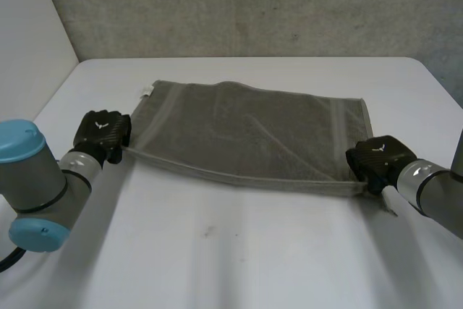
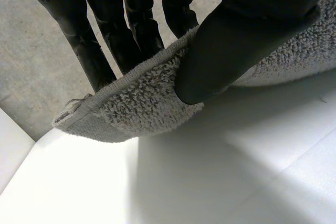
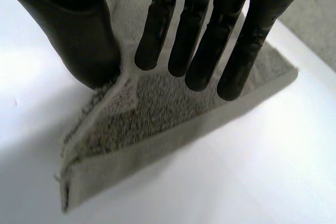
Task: Fold the towel.
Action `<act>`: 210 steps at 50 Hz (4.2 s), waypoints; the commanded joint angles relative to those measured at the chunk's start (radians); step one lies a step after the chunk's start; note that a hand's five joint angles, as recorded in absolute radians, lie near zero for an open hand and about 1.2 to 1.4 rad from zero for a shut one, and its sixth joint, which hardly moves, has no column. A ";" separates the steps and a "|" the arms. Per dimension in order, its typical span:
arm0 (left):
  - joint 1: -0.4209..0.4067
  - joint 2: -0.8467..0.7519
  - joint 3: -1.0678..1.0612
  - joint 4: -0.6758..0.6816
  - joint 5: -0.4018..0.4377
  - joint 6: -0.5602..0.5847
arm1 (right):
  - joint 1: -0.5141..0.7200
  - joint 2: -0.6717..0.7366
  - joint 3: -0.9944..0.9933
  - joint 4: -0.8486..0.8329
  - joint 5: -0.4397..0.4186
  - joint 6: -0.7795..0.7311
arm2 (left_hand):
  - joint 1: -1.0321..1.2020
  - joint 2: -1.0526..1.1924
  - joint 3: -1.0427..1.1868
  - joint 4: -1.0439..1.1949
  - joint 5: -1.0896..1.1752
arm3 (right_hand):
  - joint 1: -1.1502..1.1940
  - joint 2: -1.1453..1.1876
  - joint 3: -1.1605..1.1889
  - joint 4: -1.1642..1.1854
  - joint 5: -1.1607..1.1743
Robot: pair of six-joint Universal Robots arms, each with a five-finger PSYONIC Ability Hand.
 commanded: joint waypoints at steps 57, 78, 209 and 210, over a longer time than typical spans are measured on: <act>0.052 0.280 -0.123 -0.246 0.123 0.141 | -0.076 -0.083 -0.207 0.408 -0.050 -0.568 | 0.207 0.180 0.182 0.180 0.197 | 0.501 0.484 0.494 0.491 0.504; -0.031 -0.297 0.603 -0.246 -0.077 0.134 | 0.065 0.341 -0.577 0.001 0.099 -0.501 | 0.207 0.180 0.182 0.180 0.197 | 0.501 0.484 0.494 0.491 0.504; -0.080 0.155 -0.061 -0.018 -0.063 -0.135 | 0.349 0.026 -0.083 -0.102 0.111 0.150 | -1.013 -1.041 -1.039 -1.041 -1.024 | -0.720 -0.737 -0.728 -0.731 -0.718; -0.080 0.155 -0.061 -0.018 -0.063 -0.135 | 0.349 0.027 -0.083 -0.102 0.111 0.150 | -1.013 -1.041 -1.039 -1.041 -1.024 | -0.720 -0.737 -0.728 -0.731 -0.718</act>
